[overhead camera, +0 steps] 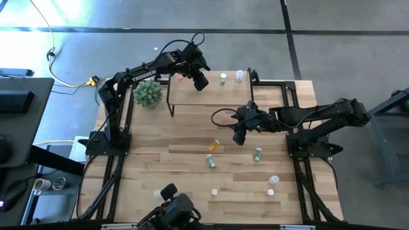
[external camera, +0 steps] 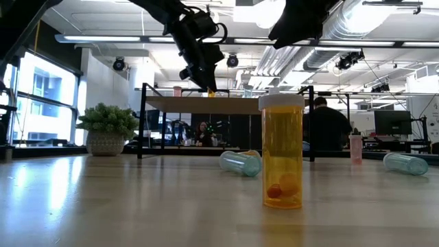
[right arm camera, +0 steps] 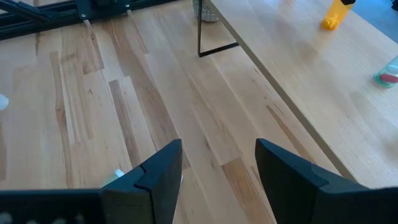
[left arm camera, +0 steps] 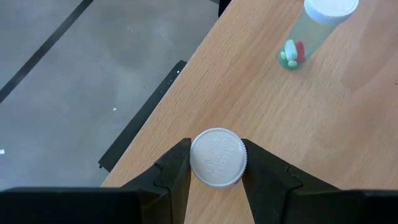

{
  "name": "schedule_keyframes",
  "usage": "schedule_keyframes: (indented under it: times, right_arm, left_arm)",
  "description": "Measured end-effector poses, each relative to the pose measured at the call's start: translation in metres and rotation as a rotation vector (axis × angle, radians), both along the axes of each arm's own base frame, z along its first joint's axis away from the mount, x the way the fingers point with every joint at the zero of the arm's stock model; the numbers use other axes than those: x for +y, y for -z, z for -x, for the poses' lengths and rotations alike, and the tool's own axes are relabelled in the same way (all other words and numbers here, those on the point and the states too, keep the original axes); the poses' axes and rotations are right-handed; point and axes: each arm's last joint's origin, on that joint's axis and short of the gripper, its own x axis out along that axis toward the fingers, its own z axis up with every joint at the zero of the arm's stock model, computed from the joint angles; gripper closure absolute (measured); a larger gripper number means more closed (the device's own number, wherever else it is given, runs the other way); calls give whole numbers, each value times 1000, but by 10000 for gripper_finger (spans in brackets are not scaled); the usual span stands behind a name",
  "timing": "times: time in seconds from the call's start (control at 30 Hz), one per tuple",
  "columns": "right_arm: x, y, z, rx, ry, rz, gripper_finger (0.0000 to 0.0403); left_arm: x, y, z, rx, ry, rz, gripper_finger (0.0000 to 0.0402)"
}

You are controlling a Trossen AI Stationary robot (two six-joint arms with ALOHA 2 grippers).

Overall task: Pick and place medicine bottles onto shelf by color
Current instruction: Put the bottom right orange pill bottle on the shelf, then put the left blue pill bottle on the shelf aligned with the other blue pill bottle

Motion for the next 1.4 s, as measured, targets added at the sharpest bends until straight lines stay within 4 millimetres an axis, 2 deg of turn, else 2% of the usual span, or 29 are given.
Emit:
schedule_keyframes:
  times: [0.2,0.3,0.47,0.77,1.07,1.27,1.4]
  right_arm:
    - [0,0,0,1,0,0,208]
    - [0,0,0,2,0,0,208]
    - [0,0,0,2,0,0,208]
    - [0,0,0,2,0,0,208]
    - [0,0,0,6,0,0,208]
    - [0,0,0,4,4,-5,208]
    - [1,1,0,-2,5,-31,208]
  left_arm:
    - [0,10,-1,33,4,34,254]
    - [0,3,-1,6,5,10,233]
    - [0,4,-1,9,4,13,205]
    - [1,1,-2,-11,3,-5,194]
    - [2,-35,-1,-61,3,-46,193]
    - [-4,-63,6,-56,3,-40,193]
    - [-13,-71,8,-44,56,13,197]
